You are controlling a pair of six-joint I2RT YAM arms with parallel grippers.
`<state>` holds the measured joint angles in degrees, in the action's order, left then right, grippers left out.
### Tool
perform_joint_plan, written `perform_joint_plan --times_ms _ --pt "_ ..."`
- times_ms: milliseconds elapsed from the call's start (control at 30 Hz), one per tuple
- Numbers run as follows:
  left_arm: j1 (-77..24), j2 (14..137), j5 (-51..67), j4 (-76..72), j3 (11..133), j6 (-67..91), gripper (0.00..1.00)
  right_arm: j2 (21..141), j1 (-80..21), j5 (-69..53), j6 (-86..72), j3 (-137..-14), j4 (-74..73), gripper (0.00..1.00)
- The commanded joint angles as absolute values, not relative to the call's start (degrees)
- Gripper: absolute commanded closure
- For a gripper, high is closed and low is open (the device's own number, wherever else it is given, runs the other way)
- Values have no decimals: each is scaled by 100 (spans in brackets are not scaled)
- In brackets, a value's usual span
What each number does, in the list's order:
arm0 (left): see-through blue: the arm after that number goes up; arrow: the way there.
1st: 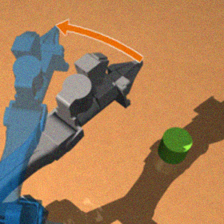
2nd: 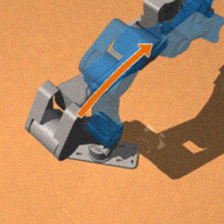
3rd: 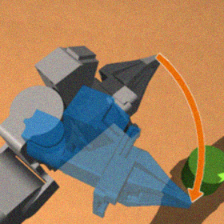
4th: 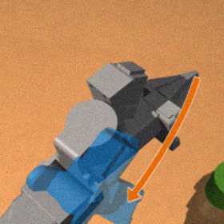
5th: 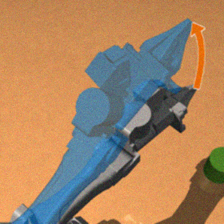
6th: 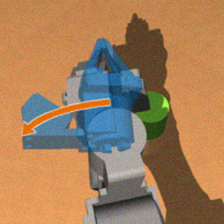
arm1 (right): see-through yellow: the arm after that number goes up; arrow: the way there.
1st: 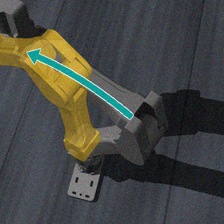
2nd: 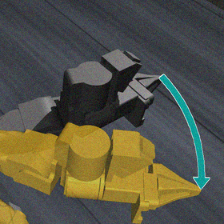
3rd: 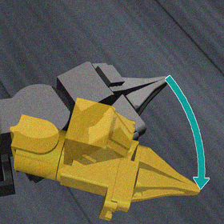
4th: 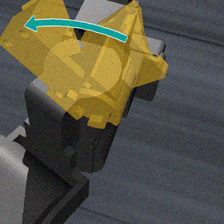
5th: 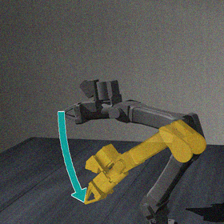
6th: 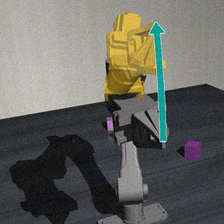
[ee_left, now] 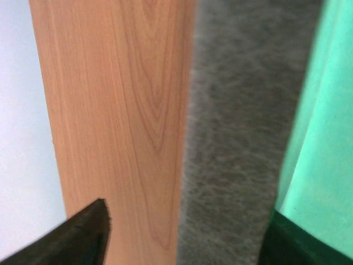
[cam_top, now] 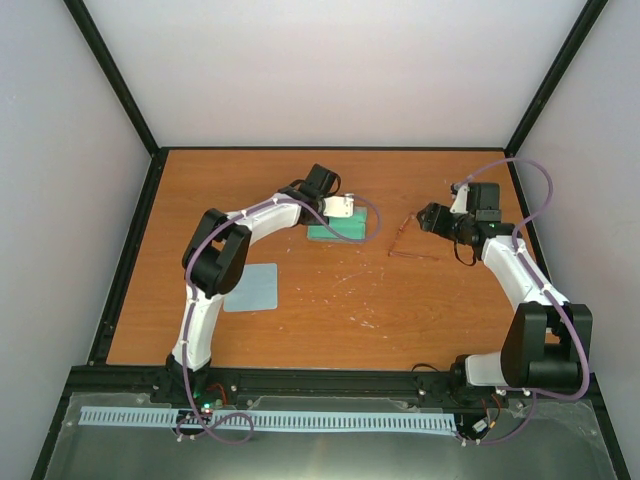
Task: Organize the sunglasses
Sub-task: Place the sunglasses case at the center of the board, then fold the glasses cleaning cloth at the center of the board.
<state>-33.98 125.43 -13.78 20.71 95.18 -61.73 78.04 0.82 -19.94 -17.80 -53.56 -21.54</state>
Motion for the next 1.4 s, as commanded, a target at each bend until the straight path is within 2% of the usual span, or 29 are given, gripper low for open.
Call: perform_joint_plan --times_ms 0,200,400,567,700,867,1067,1367 --pt "-3393 12156 -1372 1997 9530 -5828 27 7598 62 -2015 -1660 -5332 -2123 25" --pt "-3393 11454 -487 2872 9898 -4659 22 7272 -233 -1835 -1447 -5476 -2370 25" --pt "-3136 10395 315 3634 9873 -3102 19 7365 -1666 -999 -1173 -6022 -2937 26" --pt "-2173 9510 1507 3799 8717 -2263 22 8153 -2939 -890 -1170 -6272 -2749 34" --pt "-1359 8955 2387 3782 7559 -2082 23 9188 -3907 -753 -1176 -6605 -2570 31" --pt "-426 8515 2970 3432 6443 -1895 23 10428 -4691 -727 -1444 -7314 -2570 33" --pt "138 8327 2676 2902 5832 -1818 23 11750 -5412 -105 -1562 -8464 -2608 32" --pt "793 7944 2620 2629 5376 -1948 23 12808 -5616 433 -1831 -9685 -2951 34"
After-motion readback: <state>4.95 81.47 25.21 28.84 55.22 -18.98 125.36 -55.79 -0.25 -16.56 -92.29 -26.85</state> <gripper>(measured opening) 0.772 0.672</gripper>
